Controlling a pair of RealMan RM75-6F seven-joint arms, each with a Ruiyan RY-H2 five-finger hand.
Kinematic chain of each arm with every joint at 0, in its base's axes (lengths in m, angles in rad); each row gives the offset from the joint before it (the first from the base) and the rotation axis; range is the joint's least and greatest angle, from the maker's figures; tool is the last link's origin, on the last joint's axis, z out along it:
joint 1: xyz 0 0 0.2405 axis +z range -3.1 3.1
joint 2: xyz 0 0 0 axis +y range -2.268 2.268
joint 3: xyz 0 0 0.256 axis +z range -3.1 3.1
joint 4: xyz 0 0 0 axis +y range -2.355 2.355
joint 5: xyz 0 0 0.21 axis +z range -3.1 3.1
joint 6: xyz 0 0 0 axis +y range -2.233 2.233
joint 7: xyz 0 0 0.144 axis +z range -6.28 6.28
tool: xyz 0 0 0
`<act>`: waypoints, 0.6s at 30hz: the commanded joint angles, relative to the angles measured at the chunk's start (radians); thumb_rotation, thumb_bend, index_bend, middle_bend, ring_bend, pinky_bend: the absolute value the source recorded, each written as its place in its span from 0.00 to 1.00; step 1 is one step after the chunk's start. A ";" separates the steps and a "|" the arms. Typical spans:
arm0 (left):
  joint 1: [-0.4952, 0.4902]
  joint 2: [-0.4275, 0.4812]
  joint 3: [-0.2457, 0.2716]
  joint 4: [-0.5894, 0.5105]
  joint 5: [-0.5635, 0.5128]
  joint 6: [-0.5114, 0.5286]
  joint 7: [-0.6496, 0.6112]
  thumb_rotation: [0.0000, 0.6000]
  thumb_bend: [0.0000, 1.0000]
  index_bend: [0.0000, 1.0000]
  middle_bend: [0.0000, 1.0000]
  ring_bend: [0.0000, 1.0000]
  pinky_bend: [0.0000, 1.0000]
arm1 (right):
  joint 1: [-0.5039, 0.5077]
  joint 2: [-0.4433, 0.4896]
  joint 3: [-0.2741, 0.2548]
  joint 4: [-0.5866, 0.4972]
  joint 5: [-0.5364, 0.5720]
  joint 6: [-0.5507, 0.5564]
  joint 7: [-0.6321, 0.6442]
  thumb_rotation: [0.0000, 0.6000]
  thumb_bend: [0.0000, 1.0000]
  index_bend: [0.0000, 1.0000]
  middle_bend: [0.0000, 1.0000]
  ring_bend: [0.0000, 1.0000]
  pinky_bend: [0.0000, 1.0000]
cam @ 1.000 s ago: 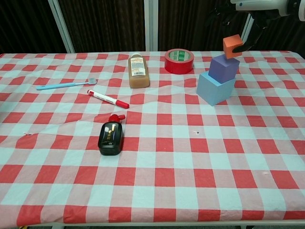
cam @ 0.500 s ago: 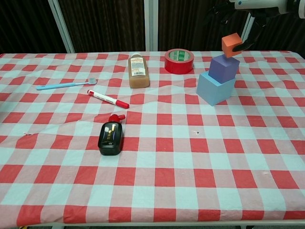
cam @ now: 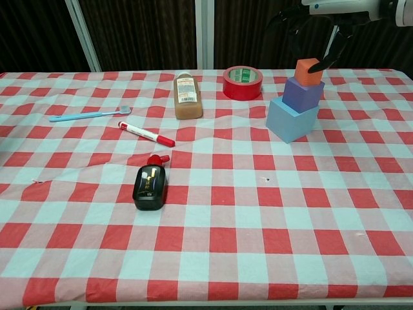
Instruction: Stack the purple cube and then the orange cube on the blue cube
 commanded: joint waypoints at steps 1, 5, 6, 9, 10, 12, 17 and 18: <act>-0.001 0.002 -0.001 -0.002 -0.001 0.001 0.002 1.00 0.09 0.19 0.19 0.13 0.32 | 0.003 -0.005 -0.002 0.011 0.001 0.023 0.010 1.00 0.10 0.14 0.45 0.22 0.20; -0.001 0.008 -0.003 -0.010 0.001 0.007 0.002 1.00 0.09 0.19 0.19 0.13 0.32 | 0.004 0.011 0.013 0.000 0.012 0.059 0.002 1.00 0.09 0.14 0.45 0.22 0.20; -0.001 0.010 -0.004 -0.014 0.003 0.010 0.003 1.00 0.09 0.19 0.19 0.13 0.32 | 0.004 0.019 0.017 -0.010 0.016 0.067 -0.002 1.00 0.09 0.13 0.45 0.21 0.20; 0.000 0.019 -0.007 -0.028 0.008 0.021 0.007 1.00 0.09 0.19 0.19 0.13 0.32 | 0.002 0.066 0.034 -0.065 0.030 0.090 -0.030 1.00 0.08 0.12 0.44 0.20 0.20; 0.000 0.021 -0.008 -0.031 0.009 0.023 0.008 1.00 0.09 0.19 0.19 0.13 0.32 | -0.002 0.083 0.041 -0.087 0.038 0.099 -0.046 1.00 0.07 0.11 0.43 0.19 0.20; -0.001 0.023 -0.009 -0.037 0.009 0.023 0.010 1.00 0.09 0.19 0.19 0.13 0.32 | -0.025 0.124 0.071 -0.148 0.079 0.123 -0.108 1.00 0.07 0.10 0.42 0.18 0.20; 0.001 0.018 -0.005 -0.040 0.019 0.033 0.000 1.00 0.09 0.19 0.19 0.13 0.32 | -0.218 0.170 0.159 -0.417 0.347 0.266 -0.675 1.00 0.12 0.09 0.28 0.09 0.16; 0.000 0.016 -0.003 -0.039 0.023 0.034 -0.006 1.00 0.09 0.19 0.19 0.13 0.32 | -0.260 0.176 0.157 -0.488 0.399 0.302 -0.800 1.00 0.12 0.08 0.24 0.07 0.13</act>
